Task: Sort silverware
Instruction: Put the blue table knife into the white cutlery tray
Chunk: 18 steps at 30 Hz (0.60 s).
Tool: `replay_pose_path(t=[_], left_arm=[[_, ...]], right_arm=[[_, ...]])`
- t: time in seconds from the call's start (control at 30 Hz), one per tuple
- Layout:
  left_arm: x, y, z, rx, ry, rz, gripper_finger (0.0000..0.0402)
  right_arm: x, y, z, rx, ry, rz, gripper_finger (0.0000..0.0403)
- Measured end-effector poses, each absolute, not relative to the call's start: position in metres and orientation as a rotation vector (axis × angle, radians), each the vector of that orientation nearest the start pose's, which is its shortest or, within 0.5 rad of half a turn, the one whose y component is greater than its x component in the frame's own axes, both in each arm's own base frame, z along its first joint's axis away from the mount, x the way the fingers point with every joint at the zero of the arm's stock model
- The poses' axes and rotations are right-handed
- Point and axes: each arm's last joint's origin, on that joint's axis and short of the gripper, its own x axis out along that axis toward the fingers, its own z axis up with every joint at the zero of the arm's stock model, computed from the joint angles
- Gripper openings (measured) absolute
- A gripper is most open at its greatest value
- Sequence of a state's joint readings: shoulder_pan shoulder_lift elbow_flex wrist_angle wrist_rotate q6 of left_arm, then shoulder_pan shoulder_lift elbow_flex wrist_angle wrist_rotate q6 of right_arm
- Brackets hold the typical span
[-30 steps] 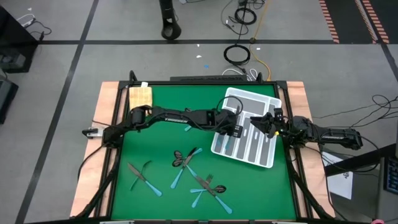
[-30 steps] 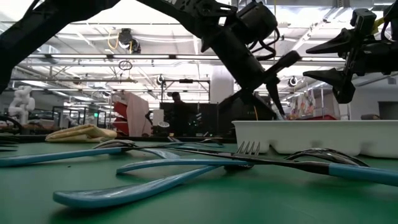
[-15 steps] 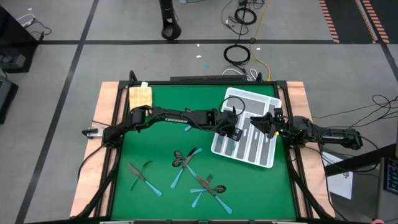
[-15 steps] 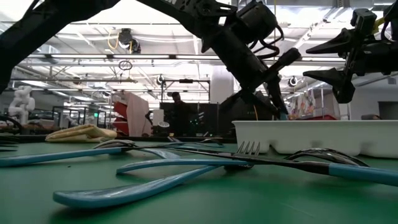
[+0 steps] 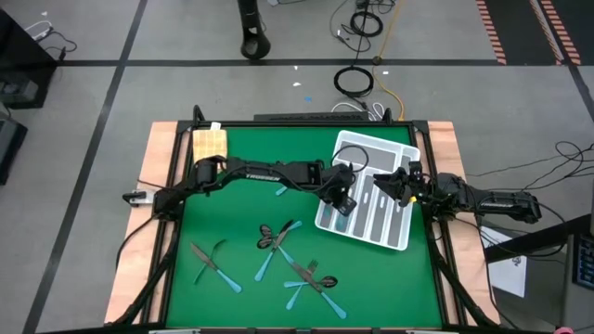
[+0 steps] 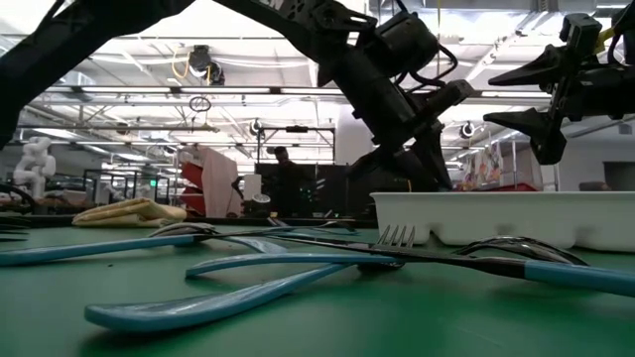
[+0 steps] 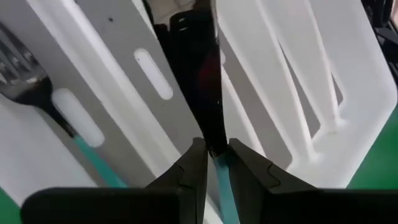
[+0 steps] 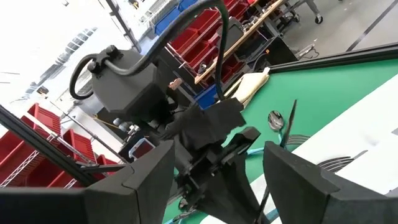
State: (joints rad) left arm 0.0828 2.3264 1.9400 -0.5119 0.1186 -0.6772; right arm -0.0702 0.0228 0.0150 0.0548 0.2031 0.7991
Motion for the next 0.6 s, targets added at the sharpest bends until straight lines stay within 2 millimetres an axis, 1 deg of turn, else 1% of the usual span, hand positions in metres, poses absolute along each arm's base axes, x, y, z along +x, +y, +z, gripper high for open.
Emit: replay_pose_path(t=[0.07,0.17,0.3,0.43,0.5,0.57,0.6], left_arm=[[0.5089,0.0439,0.1836,-0.707,0.877,0.246,0.0066],[0.5083,0.0493,0.1836,-0.72,0.883,0.228,0.0083],[0.5083,0.0484,0.1837,-0.679,0.89,0.189,0.0125],[0.5091,0.0475,0.1843,-0.676,0.881,0.182,0.017],[0.5091,0.048,0.1843,-0.684,0.88,0.19,0.0185],[0.5075,0.0497,0.1859,-0.753,0.881,0.237,0.0192],[0.5056,0.0514,0.1899,-0.781,0.877,0.255,0.0193]], right_arm=[[0.0969,-0.0127,0.172,0.796,-0.153,-0.24,0.0231],[0.0969,-0.0127,0.1721,0.793,-0.153,-0.24,0.0231],[0.0969,-0.0127,0.1721,0.794,-0.153,-0.24,0.0231],[0.0969,-0.0126,0.1721,0.792,-0.153,-0.24,0.0231],[0.0969,-0.0127,0.1721,0.785,-0.152,-0.241,0.0231],[0.0969,-0.0127,0.1721,0.775,-0.151,-0.241,0.0231],[0.0969,-0.0127,0.1721,0.772,-0.15,-0.242,0.0231]])
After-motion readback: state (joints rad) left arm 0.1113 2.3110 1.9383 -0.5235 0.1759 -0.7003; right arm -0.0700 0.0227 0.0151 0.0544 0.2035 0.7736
